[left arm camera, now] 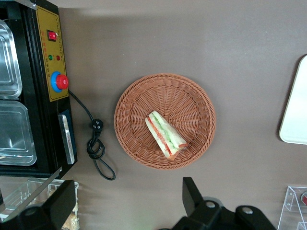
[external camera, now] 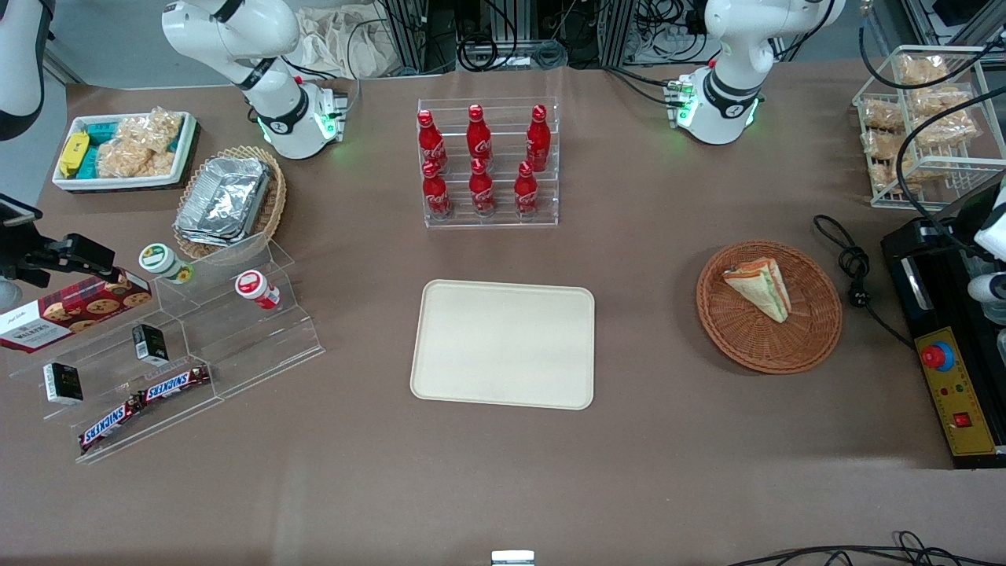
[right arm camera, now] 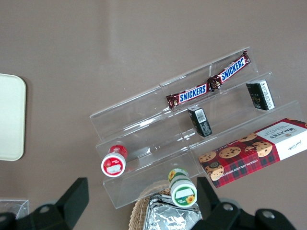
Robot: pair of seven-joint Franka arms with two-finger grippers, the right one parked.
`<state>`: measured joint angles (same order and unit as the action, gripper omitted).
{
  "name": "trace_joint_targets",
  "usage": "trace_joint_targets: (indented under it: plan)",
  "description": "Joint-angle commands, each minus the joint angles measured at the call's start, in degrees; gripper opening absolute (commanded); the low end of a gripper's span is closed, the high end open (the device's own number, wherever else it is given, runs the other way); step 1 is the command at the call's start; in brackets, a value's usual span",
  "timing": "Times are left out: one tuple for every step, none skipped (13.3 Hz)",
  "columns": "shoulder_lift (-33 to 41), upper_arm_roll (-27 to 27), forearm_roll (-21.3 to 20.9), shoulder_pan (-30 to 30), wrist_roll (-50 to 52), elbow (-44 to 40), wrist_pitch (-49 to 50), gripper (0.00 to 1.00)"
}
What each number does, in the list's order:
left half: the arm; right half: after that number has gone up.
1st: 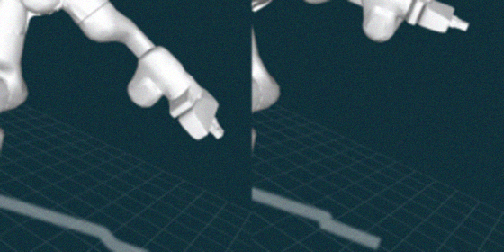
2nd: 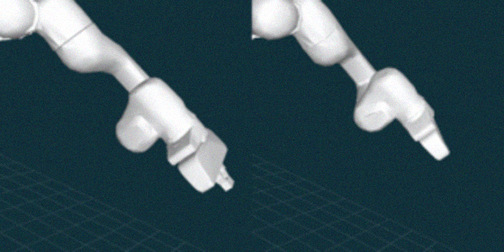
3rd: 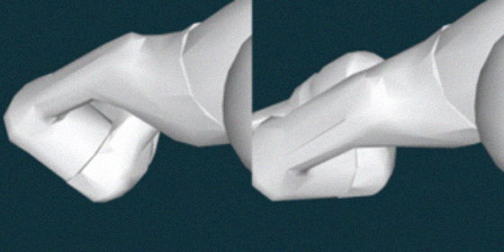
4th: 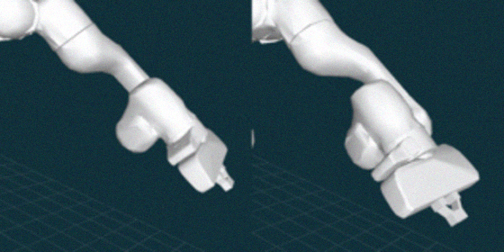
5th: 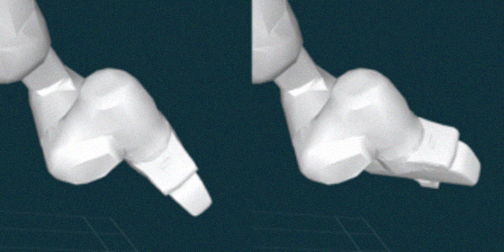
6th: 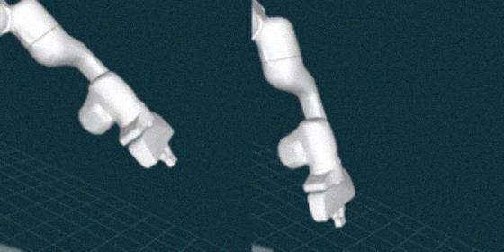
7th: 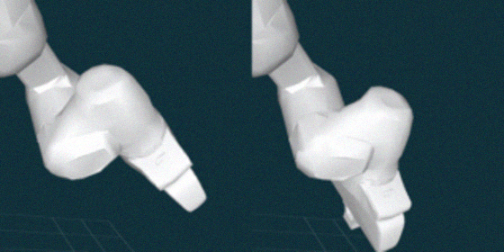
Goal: Place sandwich from basket to tray
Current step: 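Move the left gripper over the sandwich in the wicker basket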
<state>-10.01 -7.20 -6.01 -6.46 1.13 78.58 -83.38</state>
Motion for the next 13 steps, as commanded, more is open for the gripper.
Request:
trace_joint_targets:
  plan:
    - [0.0, -0.2, -1.2, 0.1, 0.7, -0.2, 1.0, 0.99]
    - [0.0, -0.2, -0.9, 0.0, 0.8, -0.3, 1.0, 0.99]
    - [-0.1, -0.2, -0.8, 0.0, 1.1, -0.3, 1.0, 0.99]
    - [-0.3, -0.2, -0.9, 0.0, 1.0, -0.3, 1.0, 0.99]
    - [-0.6, -0.3, -0.8, 0.0, 1.0, -0.1, 1.0, 0.99]
    - [-1.1, -0.3, -0.8, 0.1, 1.2, 0.4, 1.1, 0.99]
    - [-1.1, -0.3, -0.6, 0.1, 1.2, 1.0, 1.1, 0.99]
    - [-1.1, -0.3, -0.3, 0.1, 1.2, 1.5, 1.1, 0.99]
    - [-0.9, -0.3, 0.2, 0.1, 1.1, 2.5, 1.0, 0.99]
    - [-0.5, -0.3, 1.6, 0.0, 1.1, 4.1, 0.8, 0.99]
    - [-0.1, -0.2, 2.8, -0.2, 0.9, 6.1, 0.6, 0.99]
    - [0.0, -0.2, 2.8, -0.2, 0.9, 7.7, 0.3, 0.99]
    - [-0.4, -0.2, 2.9, -0.2, 0.8, 8.3, 0.3, 0.99]
